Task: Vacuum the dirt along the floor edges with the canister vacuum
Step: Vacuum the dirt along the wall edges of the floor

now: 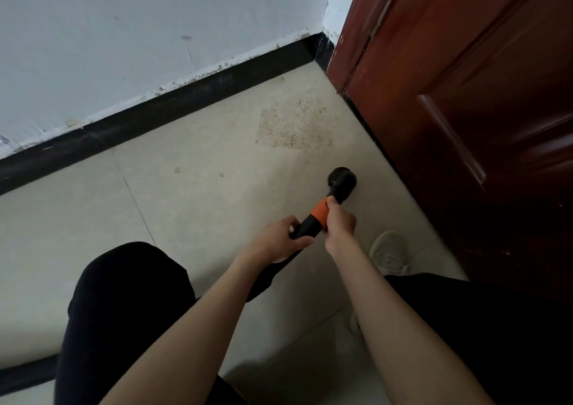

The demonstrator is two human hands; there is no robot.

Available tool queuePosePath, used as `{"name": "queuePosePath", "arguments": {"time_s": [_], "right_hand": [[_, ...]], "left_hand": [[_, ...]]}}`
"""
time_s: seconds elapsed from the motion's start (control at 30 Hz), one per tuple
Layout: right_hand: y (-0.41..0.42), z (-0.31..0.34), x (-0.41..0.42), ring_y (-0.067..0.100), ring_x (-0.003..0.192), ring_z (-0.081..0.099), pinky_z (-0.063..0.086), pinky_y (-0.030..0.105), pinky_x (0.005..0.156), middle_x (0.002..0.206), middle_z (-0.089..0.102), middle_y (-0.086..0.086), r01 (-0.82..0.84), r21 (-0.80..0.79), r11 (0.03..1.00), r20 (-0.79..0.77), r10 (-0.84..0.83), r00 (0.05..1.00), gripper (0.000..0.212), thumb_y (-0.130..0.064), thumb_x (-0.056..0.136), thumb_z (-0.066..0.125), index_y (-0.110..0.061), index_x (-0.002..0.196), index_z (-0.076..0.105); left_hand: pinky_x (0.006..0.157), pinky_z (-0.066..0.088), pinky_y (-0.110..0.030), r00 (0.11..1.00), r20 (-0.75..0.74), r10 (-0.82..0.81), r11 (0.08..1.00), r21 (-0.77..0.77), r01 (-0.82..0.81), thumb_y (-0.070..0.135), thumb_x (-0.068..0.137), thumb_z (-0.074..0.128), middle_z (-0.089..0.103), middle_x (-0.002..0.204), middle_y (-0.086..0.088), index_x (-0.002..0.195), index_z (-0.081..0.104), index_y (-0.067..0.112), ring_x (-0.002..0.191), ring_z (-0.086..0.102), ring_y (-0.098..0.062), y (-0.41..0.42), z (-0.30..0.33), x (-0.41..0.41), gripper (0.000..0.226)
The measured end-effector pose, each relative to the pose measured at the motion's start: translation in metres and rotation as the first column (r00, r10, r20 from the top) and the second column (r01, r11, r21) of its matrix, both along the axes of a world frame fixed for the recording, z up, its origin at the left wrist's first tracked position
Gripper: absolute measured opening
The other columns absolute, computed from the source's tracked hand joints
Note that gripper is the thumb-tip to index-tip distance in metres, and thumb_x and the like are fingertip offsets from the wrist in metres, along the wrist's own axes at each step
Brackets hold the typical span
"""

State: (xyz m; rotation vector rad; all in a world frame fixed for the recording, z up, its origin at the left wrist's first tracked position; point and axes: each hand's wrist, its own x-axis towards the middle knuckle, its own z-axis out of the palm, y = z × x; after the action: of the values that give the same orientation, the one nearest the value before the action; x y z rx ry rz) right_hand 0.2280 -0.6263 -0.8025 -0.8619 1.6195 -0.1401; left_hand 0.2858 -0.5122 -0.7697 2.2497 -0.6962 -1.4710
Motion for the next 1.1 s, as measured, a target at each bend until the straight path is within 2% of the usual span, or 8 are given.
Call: {"name": "queuePosePath", "arguments": {"time_s": [0.23,0.3,0.47,0.7,0.77,0.83,0.97,1.1], "right_hand": [[-0.011,-0.002,0.027,0.033,0.112,0.059,0.049,0.043,0.097,0.123,0.059,0.018,-0.079,-0.025,0.997,0.040,0.080,0.996,0.049,-0.028,0.094,0.061,0.005,0.128,0.049],[-0.003,-0.003,0.040,0.033,0.111,0.059,0.049,0.044,0.098,0.119,0.059,0.017,-0.140,-0.015,0.990,0.070,0.141,0.988,0.047,-0.027,0.094,0.061,0.004,0.127,0.049],[0.020,-0.006,0.078,0.026,0.094,0.057,0.050,0.043,0.093,0.100,0.054,0.011,-0.256,-0.005,0.967,0.156,0.254,0.955,0.022,-0.023,0.093,0.062,-0.006,0.092,0.049],[0.034,-0.013,0.119,0.026,0.091,0.059,0.051,0.037,0.080,0.099,0.059,0.011,-0.435,-0.076,0.897,0.121,0.442,0.889,0.034,-0.031,0.094,0.058,-0.001,0.108,0.058],[0.033,-0.015,0.123,0.030,0.097,0.063,0.053,0.040,0.086,0.102,0.062,0.015,-0.454,-0.079,0.888,0.110,0.460,0.881,0.042,-0.033,0.093,0.059,0.004,0.114,0.059],[0.031,-0.017,0.120,0.029,0.094,0.063,0.054,0.040,0.083,0.099,0.061,0.013,-0.456,-0.064,0.888,0.127,0.461,0.878,0.036,-0.032,0.093,0.059,0.001,0.107,0.061],[0.024,-0.020,0.094,0.020,0.074,0.054,0.042,0.031,0.063,0.081,0.057,0.006,-0.393,-0.049,0.918,0.141,0.396,0.907,0.023,-0.026,0.093,0.058,-0.012,0.075,0.056],[0.018,-0.022,0.077,0.023,0.081,0.055,0.042,0.031,0.064,0.082,0.057,0.004,-0.371,-0.082,0.925,0.099,0.377,0.921,0.024,-0.026,0.093,0.057,-0.016,0.072,0.055]], "left_hand": [[0.070,0.044,-0.027,0.996,0.060,0.066,0.998,-0.014,-0.065,0.043,0.091,0.057,0.063,0.108,-0.009,0.122,0.050,0.017,0.081,0.057,-0.018,-0.003,-0.002,0.022,0.042],[0.069,0.044,-0.027,0.990,0.093,0.104,0.995,-0.015,-0.103,0.044,0.090,0.057,0.064,0.107,-0.009,0.121,0.051,0.017,0.080,0.058,-0.018,0.008,-0.004,0.030,0.041],[0.074,0.045,-0.028,0.958,0.183,0.221,0.975,-0.007,-0.223,0.043,0.092,0.055,0.064,0.112,-0.010,0.122,0.052,0.015,0.092,0.060,-0.024,0.036,-0.006,0.045,0.041],[0.077,0.039,-0.027,0.926,0.227,0.301,0.950,0.012,-0.311,0.041,0.095,0.050,0.061,0.119,-0.011,0.129,0.049,0.014,0.104,0.057,-0.028,0.045,-0.006,0.069,0.043],[0.078,0.037,-0.026,0.931,0.229,0.284,0.955,0.023,-0.297,0.041,0.096,0.049,0.060,0.121,-0.012,0.130,0.049,0.014,0.107,0.056,-0.028,0.044,-0.006,0.072,0.043],[0.077,0.038,-0.026,0.937,0.223,0.268,0.960,0.024,-0.280,0.040,0.096,0.048,0.060,0.121,-0.012,0.130,0.048,0.014,0.106,0.056,-0.028,0.041,-0.006,0.069,0.043],[0.077,0.043,-0.029,0.954,0.202,0.224,0.974,0.001,-0.228,0.040,0.096,0.048,0.062,0.118,-0.013,0.130,0.045,0.013,0.100,0.059,-0.028,0.035,-0.010,0.048,0.043],[0.077,0.044,-0.028,0.961,0.167,0.219,0.976,-0.019,-0.219,0.039,0.096,0.049,0.063,0.116,-0.013,0.128,0.045,0.013,0.099,0.060,-0.028,0.027,-0.014,0.031,0.042]]}}
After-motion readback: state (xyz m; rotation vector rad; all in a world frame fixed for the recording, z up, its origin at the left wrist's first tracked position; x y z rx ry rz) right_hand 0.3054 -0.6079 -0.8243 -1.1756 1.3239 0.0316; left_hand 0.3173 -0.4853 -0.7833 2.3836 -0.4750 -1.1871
